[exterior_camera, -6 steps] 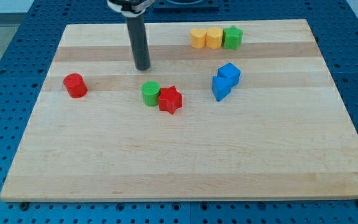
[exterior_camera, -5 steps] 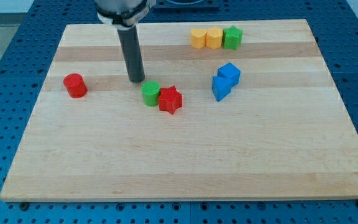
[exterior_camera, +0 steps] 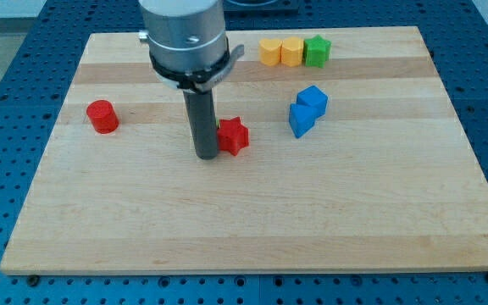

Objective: Slide the green circle towards the top center

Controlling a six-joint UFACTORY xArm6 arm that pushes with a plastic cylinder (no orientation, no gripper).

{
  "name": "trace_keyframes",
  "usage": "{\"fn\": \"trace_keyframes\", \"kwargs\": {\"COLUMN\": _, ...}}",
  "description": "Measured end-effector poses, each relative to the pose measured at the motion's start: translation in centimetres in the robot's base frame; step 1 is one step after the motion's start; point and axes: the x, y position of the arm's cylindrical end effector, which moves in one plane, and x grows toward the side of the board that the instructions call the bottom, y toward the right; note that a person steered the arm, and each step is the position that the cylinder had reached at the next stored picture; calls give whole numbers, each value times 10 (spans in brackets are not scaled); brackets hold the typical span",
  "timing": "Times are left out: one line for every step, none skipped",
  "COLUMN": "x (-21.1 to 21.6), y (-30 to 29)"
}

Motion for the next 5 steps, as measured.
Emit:
{"fn": "trace_keyframes", "kwargs": {"x": -28, "y": -15}}
{"fn": "trace_keyframes", "kwargs": {"x": -56, "y": -19}}
{"fn": "trace_keyframes", "kwargs": {"x": -77, "y": -19}}
{"fn": "trace_keyframes", "kwargs": {"x": -94, "y": -18}}
{"fn": "trace_keyframes", "kwargs": {"x": -95, "y": -5}}
